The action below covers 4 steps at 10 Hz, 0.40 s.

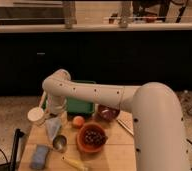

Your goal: Place towel in plastic cup

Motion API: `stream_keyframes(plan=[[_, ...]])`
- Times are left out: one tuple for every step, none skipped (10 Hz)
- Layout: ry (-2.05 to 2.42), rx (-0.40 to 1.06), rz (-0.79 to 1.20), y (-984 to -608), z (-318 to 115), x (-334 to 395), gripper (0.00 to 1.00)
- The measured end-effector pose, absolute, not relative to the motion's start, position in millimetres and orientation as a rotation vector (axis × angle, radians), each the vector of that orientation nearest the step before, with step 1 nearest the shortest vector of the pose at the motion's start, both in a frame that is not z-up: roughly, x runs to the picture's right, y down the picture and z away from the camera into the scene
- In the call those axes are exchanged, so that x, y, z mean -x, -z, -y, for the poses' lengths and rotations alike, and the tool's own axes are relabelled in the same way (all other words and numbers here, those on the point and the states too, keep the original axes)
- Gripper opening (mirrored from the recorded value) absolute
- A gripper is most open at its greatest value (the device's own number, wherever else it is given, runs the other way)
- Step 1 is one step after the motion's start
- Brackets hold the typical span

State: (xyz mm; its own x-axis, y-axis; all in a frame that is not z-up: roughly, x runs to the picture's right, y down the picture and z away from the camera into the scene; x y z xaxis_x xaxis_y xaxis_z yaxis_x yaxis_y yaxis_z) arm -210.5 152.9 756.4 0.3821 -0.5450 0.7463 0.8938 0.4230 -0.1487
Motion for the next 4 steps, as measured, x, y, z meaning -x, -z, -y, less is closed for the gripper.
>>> stream_keyframes(plan=[[0.989, 0.601, 0.672, -755.4, -152.4, 208.7, 0.8], [0.983, 0.596, 0.67, -755.0, -150.9, 206.9, 0.8], [0.978, 0.589, 0.669, -754.7, -148.9, 205.4, 0.8], [0.972, 0.579, 0.665, -754.4, -145.9, 202.4, 0.8]])
